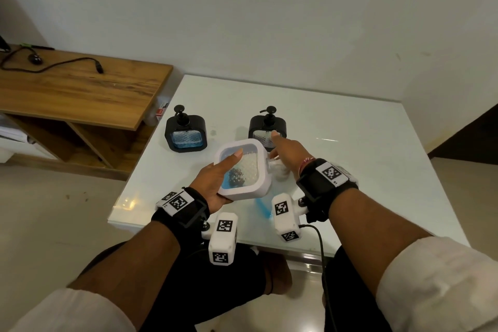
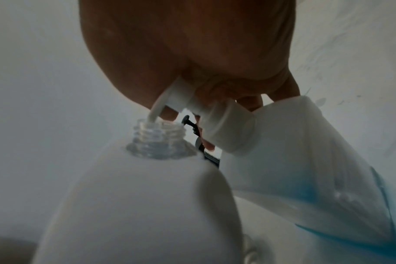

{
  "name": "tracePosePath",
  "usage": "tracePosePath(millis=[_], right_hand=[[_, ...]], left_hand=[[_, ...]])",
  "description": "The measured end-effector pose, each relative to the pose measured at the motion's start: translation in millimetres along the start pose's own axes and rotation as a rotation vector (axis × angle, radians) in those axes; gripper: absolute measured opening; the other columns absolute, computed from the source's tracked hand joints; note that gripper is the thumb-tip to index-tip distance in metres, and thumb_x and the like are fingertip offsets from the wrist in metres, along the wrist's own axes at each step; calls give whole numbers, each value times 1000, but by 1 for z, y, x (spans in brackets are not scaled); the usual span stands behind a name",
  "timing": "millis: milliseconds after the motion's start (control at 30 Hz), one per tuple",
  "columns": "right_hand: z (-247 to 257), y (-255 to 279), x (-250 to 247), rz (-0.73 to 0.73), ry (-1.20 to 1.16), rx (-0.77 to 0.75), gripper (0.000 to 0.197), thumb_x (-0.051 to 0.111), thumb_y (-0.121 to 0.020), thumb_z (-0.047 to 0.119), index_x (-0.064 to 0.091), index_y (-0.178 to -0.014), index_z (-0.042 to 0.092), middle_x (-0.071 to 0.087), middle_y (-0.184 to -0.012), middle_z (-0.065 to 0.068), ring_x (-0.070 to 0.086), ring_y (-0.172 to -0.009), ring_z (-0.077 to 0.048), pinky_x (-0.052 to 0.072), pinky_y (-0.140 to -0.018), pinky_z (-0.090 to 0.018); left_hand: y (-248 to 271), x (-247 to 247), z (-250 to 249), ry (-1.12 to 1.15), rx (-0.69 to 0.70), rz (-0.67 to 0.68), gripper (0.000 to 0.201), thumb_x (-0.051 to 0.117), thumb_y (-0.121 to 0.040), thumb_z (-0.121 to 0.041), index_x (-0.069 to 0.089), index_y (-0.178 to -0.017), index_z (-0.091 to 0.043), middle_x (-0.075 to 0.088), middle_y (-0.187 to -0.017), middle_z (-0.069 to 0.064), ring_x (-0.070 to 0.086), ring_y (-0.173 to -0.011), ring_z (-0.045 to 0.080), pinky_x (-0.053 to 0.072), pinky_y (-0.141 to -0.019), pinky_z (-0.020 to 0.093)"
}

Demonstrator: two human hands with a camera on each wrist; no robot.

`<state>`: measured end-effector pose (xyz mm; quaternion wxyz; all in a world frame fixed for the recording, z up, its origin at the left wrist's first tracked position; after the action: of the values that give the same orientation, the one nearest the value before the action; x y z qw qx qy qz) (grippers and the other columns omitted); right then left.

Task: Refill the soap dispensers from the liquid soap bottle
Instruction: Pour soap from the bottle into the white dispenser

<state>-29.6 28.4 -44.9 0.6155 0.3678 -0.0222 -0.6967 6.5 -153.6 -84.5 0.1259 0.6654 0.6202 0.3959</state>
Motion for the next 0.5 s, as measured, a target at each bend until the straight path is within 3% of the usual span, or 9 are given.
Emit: tracePosePath(millis=[67,133,233,300,367,433,500], right_hand=[[3,3,2,18,110,-15,54,25,-106,38,64,-96,3,62,-103,-13,54,-100,-29,38,-91,-31],[3,5,3,-10,148,20,48,20,-107,29,55,-127,3,56,-128,-19,53,-115,-31,37,-95,-32],[3,10,-2,-87,127,37,43,22,-107,20,43,-140,4,49,-139,-20,49,-126,-33,37,-102,-35],[0,8,-2,-88,143,23,42,25,-106,20,44,-139,3,50,-139,-20,49,-125,-34,38,-103,-36],[-1,6,2,-15,168,9,45,29,-106,30,53,-132,3,55,-133,-19,53,-115,-32,40,-97,-34],[-1,3,3,2,90,2,49,30,-104,42,60,-116,5,59,-119,-16,51,-99,-26,38,-88,-31],[4,4,2,-1,41,-5,45,30,-103,46,56,-103,9,57,-108,-10,49,-95,-24,34,-85,-28]], left_hand=[[1,0,-1,-2,7,-8,69,86,-59,-36,68,-123,-17,74,-120,14,70,-106,34,58,-86,55],[1,0,-1,-3,7,-5,67,86,-61,-36,69,-123,-17,75,-119,13,71,-104,33,59,-85,54],[1,-1,-1,-8,9,-12,62,86,-61,-36,70,-118,-16,75,-117,13,72,-103,33,59,-85,53],[2,-1,0,-8,9,-19,64,86,-60,-36,70,-118,-16,75,-119,14,71,-106,34,58,-87,55],[3,0,1,-8,7,-16,68,86,-59,-36,69,-122,-17,74,-121,14,70,-108,35,57,-88,56],[2,1,1,-8,9,1,65,85,-60,-37,69,-120,-17,74,-119,14,71,-105,34,57,-89,56],[1,3,-1,0,24,21,61,84,-62,-36,69,-118,-17,75,-117,14,71,-102,33,57,-91,56]])
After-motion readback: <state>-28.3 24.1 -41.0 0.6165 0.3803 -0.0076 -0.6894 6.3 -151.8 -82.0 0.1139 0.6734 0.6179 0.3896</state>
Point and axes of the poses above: each hand's wrist, its own y-axis away from the middle knuckle, its own x-axis out of the palm, z = x × y, the point moved 7 cm from there along -y, towards the middle knuckle
